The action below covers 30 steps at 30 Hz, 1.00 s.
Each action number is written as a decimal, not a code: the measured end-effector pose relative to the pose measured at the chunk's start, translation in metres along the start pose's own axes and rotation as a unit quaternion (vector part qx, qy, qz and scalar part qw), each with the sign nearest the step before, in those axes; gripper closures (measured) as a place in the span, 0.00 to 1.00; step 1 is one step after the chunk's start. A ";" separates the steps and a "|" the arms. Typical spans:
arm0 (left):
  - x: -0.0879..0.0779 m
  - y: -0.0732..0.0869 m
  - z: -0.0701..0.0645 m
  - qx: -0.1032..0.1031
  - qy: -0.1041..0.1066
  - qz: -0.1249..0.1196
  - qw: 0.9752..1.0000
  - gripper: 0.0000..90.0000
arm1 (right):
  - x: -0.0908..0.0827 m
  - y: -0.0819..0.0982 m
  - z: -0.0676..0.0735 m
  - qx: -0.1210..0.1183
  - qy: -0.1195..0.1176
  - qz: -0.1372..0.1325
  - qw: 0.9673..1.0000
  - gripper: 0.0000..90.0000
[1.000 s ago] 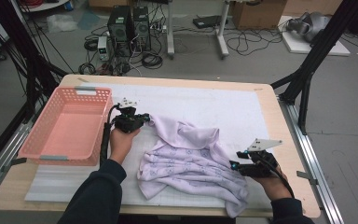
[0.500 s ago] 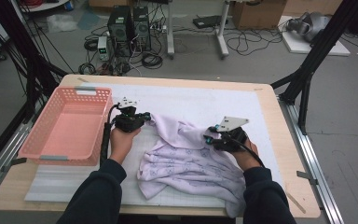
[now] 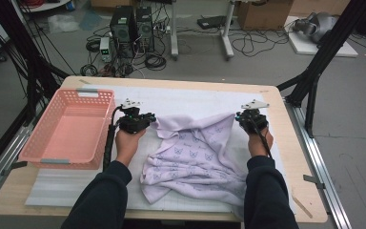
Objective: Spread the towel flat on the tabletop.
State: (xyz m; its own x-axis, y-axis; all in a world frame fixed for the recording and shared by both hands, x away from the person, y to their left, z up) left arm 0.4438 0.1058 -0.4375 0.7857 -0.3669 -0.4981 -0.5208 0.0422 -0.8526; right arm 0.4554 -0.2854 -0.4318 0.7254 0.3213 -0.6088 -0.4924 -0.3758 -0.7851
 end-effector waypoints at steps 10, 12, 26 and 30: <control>0.000 0.005 -0.018 0.033 0.035 0.023 0.999 0.51 | -0.009 0.023 -0.022 0.090 0.001 0.021 0.996 0.81; 0.004 0.010 -0.025 0.043 0.042 0.042 0.997 0.49 | -0.011 0.025 -0.017 0.084 -0.018 0.013 0.996 0.80; 0.022 0.018 -0.034 0.142 -0.015 0.058 0.988 0.91 | -0.044 0.021 0.029 0.021 -0.127 -0.022 0.991 0.72; 0.021 0.011 -0.023 0.118 -0.038 0.028 0.992 0.97 | -0.047 0.037 0.033 0.032 -0.136 -0.026 0.990 0.73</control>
Point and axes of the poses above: each handheld gripper's, and its own axes: x roughly forward along the jaws, y roughly out of its underside, z roughly to its left, the point moved 4 cm from there along x, roughly forward along the jaws, and after that the axes turned 8 degrees about -y, right-handed, at the moved point
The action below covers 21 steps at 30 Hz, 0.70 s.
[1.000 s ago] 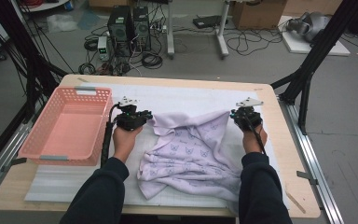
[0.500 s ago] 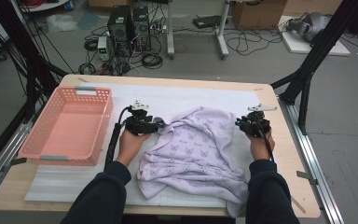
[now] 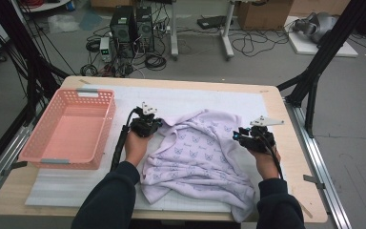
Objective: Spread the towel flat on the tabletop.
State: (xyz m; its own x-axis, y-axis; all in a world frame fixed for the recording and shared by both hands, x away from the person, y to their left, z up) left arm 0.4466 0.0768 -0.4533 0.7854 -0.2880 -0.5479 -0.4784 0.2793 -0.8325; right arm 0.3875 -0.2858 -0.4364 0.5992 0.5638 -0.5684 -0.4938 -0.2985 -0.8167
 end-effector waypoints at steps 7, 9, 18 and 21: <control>-0.007 -0.004 0.042 -0.083 -0.072 -0.036 0.993 0.95 | -0.006 0.013 -0.011 0.020 0.006 0.001 1.000 0.73; -0.007 -0.001 0.050 -0.126 -0.062 -0.028 0.990 0.71 | -0.005 0.014 -0.011 0.022 0.004 0.003 1.000 0.72; -0.019 -0.005 0.028 -0.092 0.020 -0.017 0.995 0.49 | 0.010 0.013 0.004 0.030 -0.039 0.010 0.999 0.66; -0.025 -0.007 0.023 -0.080 0.025 -0.023 0.996 0.49 | 0.023 0.014 0.018 0.020 -0.075 0.031 0.997 0.60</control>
Point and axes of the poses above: each handheld gripper's, and its own axes: x roughly forward along the jaws, y roughly out of its underside, z roughly to its left, the point moved 4 cm from there along x, roughly forward along the jaws, and after that the axes turned 8 degrees about -y, right-handed, at the moved point
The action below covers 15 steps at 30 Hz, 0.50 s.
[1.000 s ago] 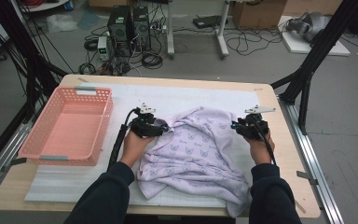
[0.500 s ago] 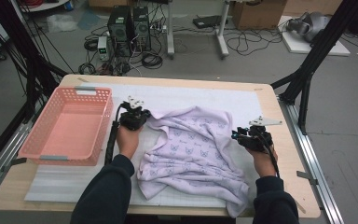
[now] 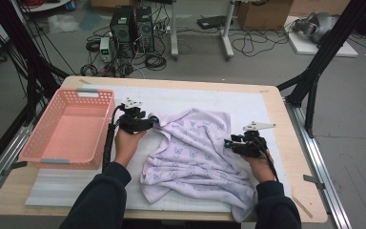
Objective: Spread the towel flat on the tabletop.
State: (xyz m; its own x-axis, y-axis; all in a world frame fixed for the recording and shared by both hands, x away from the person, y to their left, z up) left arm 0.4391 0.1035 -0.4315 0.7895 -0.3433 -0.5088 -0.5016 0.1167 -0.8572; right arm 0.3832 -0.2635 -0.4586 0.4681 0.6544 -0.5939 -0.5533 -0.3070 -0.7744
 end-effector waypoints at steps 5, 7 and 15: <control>-0.007 -0.001 0.005 -0.005 -0.010 -0.006 1.000 0.47 | 0.017 0.004 0.005 -0.008 -0.015 0.034 0.999 0.83; -0.010 -0.002 0.011 -0.011 -0.014 -0.007 1.000 0.47 | 0.014 0.003 0.002 -0.035 0.015 0.039 0.999 0.97; -0.013 0.009 0.007 -0.015 0.004 0.008 1.000 0.47 | -0.020 0.009 -0.040 0.005 0.171 -0.012 0.985 0.97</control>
Point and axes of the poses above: each handheld gripper's, and its own axes: x roughly forward along the jaws, y roughly out of its underside, z roughly to its left, the point moved 4 cm from there along x, roughly forward along the jaws, and after that the axes turned 8 degrees about -y, right-handed, at the moved point
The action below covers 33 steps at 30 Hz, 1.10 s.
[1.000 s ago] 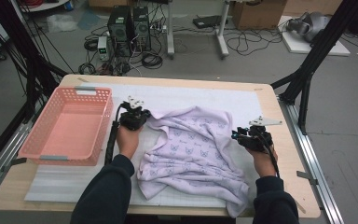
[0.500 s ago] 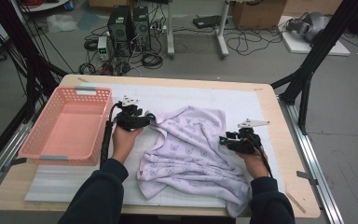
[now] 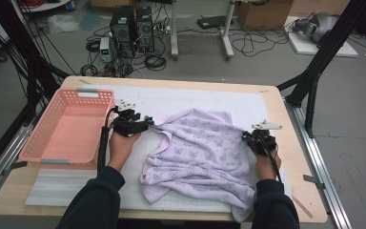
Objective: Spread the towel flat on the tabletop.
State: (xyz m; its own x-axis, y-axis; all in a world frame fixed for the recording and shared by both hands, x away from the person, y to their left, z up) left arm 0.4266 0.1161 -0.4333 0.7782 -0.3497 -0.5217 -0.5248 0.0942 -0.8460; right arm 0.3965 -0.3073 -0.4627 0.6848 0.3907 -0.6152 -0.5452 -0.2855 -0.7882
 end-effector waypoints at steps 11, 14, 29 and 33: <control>0.013 0.026 -0.057 0.081 0.091 0.080 0.989 0.46 | -0.011 -0.004 0.002 0.006 -0.015 -0.034 0.999 0.75; 0.018 0.035 -0.065 0.110 0.084 0.101 0.985 0.44 | -0.015 -0.005 0.004 0.007 -0.025 -0.042 0.999 0.74; 0.021 0.032 -0.046 0.112 0.050 0.085 0.989 0.93 | -0.019 -0.006 0.008 0.012 -0.057 -0.049 0.997 0.72; 0.021 0.023 -0.022 0.061 0.010 0.051 0.997 0.94 | -0.018 -0.007 0.012 0.011 -0.076 -0.051 0.996 0.69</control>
State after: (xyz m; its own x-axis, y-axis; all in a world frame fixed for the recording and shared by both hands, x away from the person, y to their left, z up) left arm 0.4236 0.0905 -0.4617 0.7157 -0.3513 -0.6037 -0.5533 0.2424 -0.7970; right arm 0.3820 -0.3019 -0.4459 0.6576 0.5450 -0.5202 -0.4870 -0.2193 -0.8454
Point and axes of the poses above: each handheld gripper's, and its own axes: x roughly forward along the jaws, y roughly out of its underside, z roughly to its left, the point moved 4 cm from there along x, roughly forward along the jaws, and after that the axes turned 8 degrees about -y, right-handed, at the moved point
